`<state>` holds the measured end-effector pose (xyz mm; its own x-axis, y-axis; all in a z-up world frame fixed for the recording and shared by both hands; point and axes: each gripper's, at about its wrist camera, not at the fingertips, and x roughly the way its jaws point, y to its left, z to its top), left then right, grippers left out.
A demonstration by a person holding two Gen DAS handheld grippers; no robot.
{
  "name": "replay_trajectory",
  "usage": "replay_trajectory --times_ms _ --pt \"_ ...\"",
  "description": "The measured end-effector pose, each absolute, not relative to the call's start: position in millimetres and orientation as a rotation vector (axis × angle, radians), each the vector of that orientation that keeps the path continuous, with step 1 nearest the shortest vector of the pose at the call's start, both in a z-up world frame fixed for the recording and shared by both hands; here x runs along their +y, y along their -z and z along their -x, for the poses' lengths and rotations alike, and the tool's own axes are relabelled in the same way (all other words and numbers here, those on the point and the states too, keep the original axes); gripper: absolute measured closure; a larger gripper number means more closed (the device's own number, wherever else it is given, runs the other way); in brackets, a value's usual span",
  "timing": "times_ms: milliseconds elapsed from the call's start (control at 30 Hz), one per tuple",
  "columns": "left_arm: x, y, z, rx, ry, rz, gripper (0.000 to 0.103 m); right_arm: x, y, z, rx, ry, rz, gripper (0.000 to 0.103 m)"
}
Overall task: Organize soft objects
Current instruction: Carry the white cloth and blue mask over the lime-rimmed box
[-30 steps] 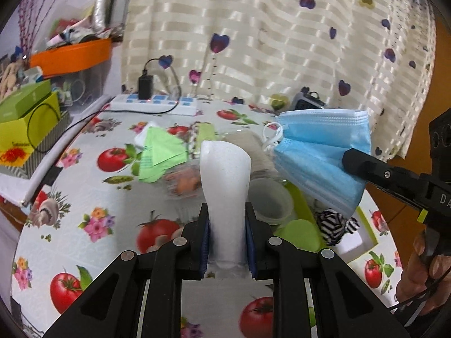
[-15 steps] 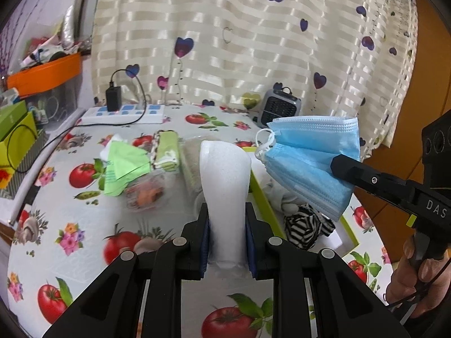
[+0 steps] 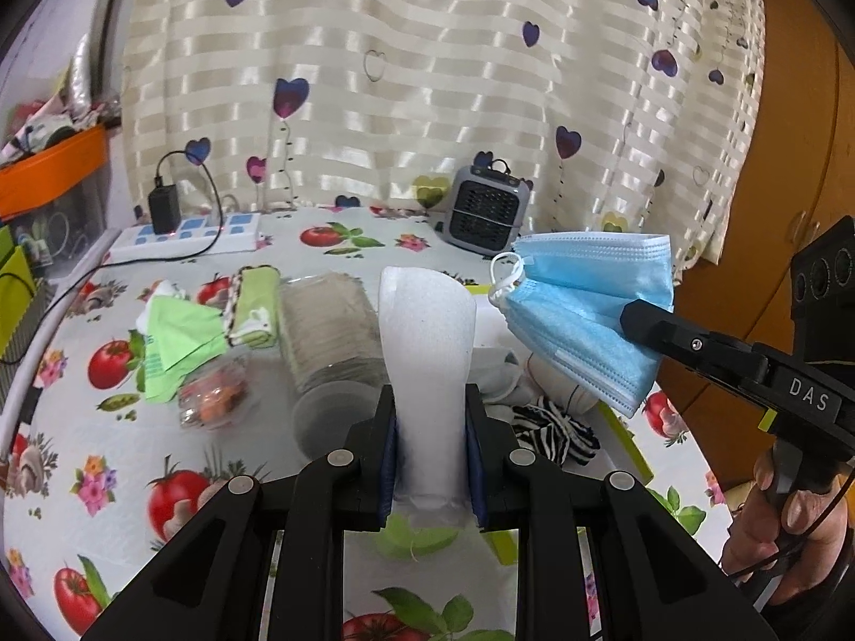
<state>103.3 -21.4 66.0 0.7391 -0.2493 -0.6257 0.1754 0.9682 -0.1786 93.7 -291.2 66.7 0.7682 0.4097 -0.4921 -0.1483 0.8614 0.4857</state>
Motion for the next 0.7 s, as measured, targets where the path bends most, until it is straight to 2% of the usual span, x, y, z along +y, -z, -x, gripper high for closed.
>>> replay_trajectory --times_ms 700 --pt "-61.5 -54.7 -160.1 0.757 0.282 0.075 0.082 -333.7 -33.4 -132.2 0.677 -0.087 -0.36 0.094"
